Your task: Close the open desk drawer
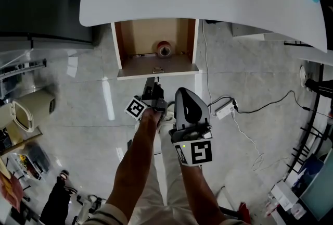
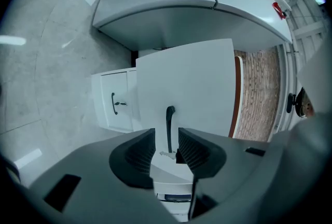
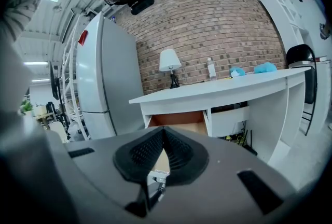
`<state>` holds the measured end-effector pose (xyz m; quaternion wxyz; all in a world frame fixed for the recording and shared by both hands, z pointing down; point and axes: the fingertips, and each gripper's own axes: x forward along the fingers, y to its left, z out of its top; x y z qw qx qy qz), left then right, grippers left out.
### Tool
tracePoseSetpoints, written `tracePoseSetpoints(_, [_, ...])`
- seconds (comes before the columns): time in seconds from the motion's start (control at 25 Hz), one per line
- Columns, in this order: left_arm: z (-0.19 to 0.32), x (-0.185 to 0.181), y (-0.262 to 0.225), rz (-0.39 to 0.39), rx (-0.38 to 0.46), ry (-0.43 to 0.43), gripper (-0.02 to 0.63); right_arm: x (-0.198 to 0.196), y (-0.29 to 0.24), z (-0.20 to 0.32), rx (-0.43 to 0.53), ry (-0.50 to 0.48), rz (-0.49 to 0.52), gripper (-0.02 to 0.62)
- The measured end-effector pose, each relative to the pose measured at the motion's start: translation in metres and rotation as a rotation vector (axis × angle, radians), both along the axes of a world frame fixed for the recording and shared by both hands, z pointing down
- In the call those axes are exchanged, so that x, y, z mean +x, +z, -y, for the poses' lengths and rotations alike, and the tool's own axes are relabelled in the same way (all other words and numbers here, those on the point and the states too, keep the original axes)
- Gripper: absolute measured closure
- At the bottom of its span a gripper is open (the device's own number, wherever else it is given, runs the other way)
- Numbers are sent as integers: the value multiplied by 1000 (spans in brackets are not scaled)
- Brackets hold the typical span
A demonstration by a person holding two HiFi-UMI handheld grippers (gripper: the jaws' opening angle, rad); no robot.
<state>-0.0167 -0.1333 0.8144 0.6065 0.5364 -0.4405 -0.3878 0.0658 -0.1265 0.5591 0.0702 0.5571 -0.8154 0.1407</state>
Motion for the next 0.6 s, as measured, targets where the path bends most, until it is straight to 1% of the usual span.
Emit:
tracePoseSetpoints(0.16, [15,5,-1,-2,20,5,480,1,6,-1,-13,-1,0,584])
tracePoseSetpoints(0.32, [21,10,1,-13,-2,3,483,4,6,0,-14,-8,-4,584])
tracePoseSetpoints(0.48, [25,13,7,2,-29,-5,487,5,7,4,-13,-11,5,584])
tracePoseSetpoints(0.52, [25,13,6,5,-25,-8,500,5,7,5,-11,-15,5,584])
tracePoseSetpoints(0.6, [27,13,2,10,-10,-11,554,4,7,5,-7,-21,6,584])
